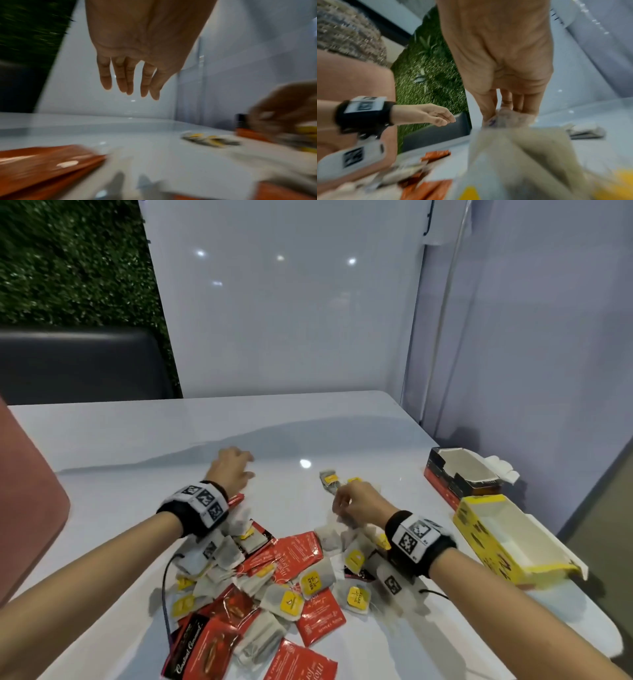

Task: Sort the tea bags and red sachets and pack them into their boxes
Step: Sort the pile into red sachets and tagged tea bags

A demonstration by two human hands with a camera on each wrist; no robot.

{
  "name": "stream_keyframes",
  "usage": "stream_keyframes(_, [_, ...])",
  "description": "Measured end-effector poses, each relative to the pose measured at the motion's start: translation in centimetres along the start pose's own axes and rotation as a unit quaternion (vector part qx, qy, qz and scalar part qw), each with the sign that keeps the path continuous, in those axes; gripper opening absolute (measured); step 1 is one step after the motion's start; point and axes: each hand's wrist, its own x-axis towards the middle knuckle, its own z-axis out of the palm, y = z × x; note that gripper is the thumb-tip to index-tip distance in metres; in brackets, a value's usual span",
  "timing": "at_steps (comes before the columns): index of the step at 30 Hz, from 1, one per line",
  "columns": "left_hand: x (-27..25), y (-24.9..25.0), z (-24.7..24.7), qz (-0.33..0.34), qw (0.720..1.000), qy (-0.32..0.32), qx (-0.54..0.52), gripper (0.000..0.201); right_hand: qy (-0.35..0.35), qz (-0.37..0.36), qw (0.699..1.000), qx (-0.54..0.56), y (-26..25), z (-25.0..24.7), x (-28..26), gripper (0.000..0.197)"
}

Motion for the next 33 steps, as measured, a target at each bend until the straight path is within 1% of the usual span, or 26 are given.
stream_keyframes(1, [-0.8,2.2,-0.1,0.053,0.998,-0.007,-0.029,0.033,0.025,0.001,1.000,0.020,0.2,-0.6,0.0,0.014])
stream_keyframes(2, [-1.6,4.3,-0.3,0.095,0.994,-0.031,-0.052,0.029,0.048,-0.001,0.998,0.033,0.4,-1.3,-0.1,0.012])
stream_keyframes(3, [-2.1,6.3,-0.3,0.123,0.988,-0.068,-0.064,0.028,0.065,-0.003,0.997,0.050,0.6,-2.0,-0.2,0.011])
stream_keyframes(5, [-2.9,9.7,-0.3,0.134,0.976,-0.160,-0.065,0.038,0.092,-0.005,0.991,0.094,1.0,-3.3,-0.6,0.009])
stream_keyframes(7, [-3.3,12.1,0.4,0.121,0.958,-0.251,-0.071,0.058,0.114,0.000,0.985,0.131,1.8,-4.3,-1.1,0.006])
stream_keyframes(8, [-3.5,13.0,1.0,0.118,0.950,-0.284,-0.060,0.068,0.122,0.004,0.983,0.138,2.2,-4.7,-1.4,0.007])
stream_keyframes(10, [-4.2,14.4,2.9,0.137,0.940,-0.314,0.012,0.082,0.124,0.020,0.980,0.156,3.3,-5.1,-1.8,0.010])
stream_keyframes(11, [-4.6,14.9,3.9,0.150,0.937,-0.312,0.044,0.083,0.121,0.032,0.976,0.177,3.8,-5.2,-2.1,0.011])
stream_keyframes(13, [-5.2,15.8,5.5,0.164,0.940,-0.290,0.072,0.076,0.117,0.047,0.966,0.226,4.6,-5.2,-2.6,0.014])
stream_keyframes(15, [-5.6,16.3,6.1,0.166,0.945,-0.273,0.075,0.068,0.140,0.053,0.953,0.262,5.1,-5.3,-3.1,0.011])
stream_keyframes(17, [-5.5,16.5,5.8,0.157,0.946,-0.273,0.074,0.061,0.178,0.060,0.940,0.283,5.4,-5.5,-3.2,0.009])
stream_keyframes(18, [-5.3,16.6,5.5,0.155,0.945,-0.278,0.072,0.058,0.184,0.068,0.939,0.282,5.7,-5.4,-3.2,0.010])
stream_keyframes(19, [-5.1,16.5,5.2,0.154,0.945,-0.280,0.068,0.056,0.175,0.081,0.944,0.267,6.1,-5.1,-3.2,0.010])
stream_keyframes(21, [-4.6,16.3,4.9,0.153,0.950,-0.268,0.052,0.055,0.115,0.113,0.964,0.213,6.9,-3.9,-3.5,0.006])
stream_keyframes(22, [-4.3,16.0,4.7,0.151,0.953,-0.258,0.039,0.054,0.083,0.123,0.971,0.185,7.3,-3.3,-3.8,0.007])
stream_keyframes(23, [-4.1,15.8,4.6,0.147,0.957,-0.250,0.021,0.052,0.066,0.131,0.977,0.155,7.7,-2.7,-4.0,0.011])
stream_keyframes(24, [-3.9,15.5,4.5,0.141,0.959,-0.245,0.001,0.050,0.072,0.133,0.981,0.125,8.0,-2.3,-4.3,0.015])
stream_keyframes(25, [-3.7,15.2,4.3,0.133,0.961,-0.242,-0.022,0.048,0.092,0.131,0.983,0.095,8.3,-2.2,-4.6,0.017])
stream_keyframes(27, [-3.2,14.7,3.5,0.121,0.964,-0.228,-0.066,0.045,0.132,0.124,0.983,0.025,8.8,-2.3,-5.0,0.016])
stream_keyframes(29, [-2.3,14.1,2.6,0.114,0.967,-0.207,-0.091,0.048,0.131,0.123,0.982,-0.059,9.2,-2.6,-5.3,0.014])
stream_keyframes(30, [-1.8,13.8,2.1,0.111,0.969,-0.195,-0.099,0.050,0.114,0.134,0.979,-0.102,9.4,-2.5,-5.3,0.020])
stream_keyframes(31, [-1.3,13.5,1.8,0.105,0.971,-0.183,-0.112,0.051,0.086,0.163,0.974,-0.134,9.7,-2.4,-5.5,0.029])
stream_keyframes(33, [-0.3,12.8,1.4,0.088,0.971,-0.167,-0.148,0.050,0.032,0.224,0.961,-0.162,10.1,-2.0,-5.7,0.043])
